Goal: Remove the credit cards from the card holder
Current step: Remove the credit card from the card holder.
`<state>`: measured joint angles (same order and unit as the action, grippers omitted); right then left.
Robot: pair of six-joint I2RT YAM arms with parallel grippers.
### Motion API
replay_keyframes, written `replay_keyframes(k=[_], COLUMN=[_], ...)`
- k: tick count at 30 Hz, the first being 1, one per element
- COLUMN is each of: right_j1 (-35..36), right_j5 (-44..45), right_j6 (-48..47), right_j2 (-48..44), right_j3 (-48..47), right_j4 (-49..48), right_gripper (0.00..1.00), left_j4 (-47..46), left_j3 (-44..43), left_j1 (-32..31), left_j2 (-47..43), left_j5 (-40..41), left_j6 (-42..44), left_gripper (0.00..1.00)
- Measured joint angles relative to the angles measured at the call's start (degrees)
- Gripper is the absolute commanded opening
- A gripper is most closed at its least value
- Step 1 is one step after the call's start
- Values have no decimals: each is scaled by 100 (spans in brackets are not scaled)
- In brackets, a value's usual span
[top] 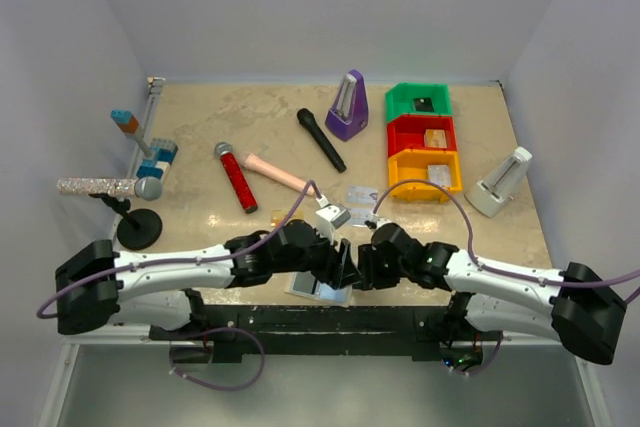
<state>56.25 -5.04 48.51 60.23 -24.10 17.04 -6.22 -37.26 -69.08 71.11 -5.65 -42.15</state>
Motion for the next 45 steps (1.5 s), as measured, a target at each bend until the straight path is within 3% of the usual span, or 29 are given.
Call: replay_keyframes(k=[6, 9, 15, 21, 32, 45], right_j1=[0, 0, 0, 0, 0, 0], right_j5=[466, 603, 87, -505, -1110, -1167], right_j6=[94, 79, -20, 79, 651, 1067], right_j2=[-975, -1615, -1462, -308, 1729, 2531], right_j3=[-2, -37, -208, -273, -461, -461], right_j4=[511, 688, 149, -962, -2653, -3445], right_gripper=[49, 48, 45, 36, 33, 31], left_j4=[472, 752, 1598, 1834, 1453, 1128], left_j3=[164, 597, 1447, 1849, 1897, 2192], left_j1=[107, 374, 929, 994, 1010, 1010], left_j2=[-1185, -2074, -2883, -2511, -1622, -1497], left_j5=[468, 903, 1818, 2103, 2129, 2072], left_j6=[37, -31, -509, -876, -1108, -1294], left_gripper=[61, 55, 45, 38, 28, 24])
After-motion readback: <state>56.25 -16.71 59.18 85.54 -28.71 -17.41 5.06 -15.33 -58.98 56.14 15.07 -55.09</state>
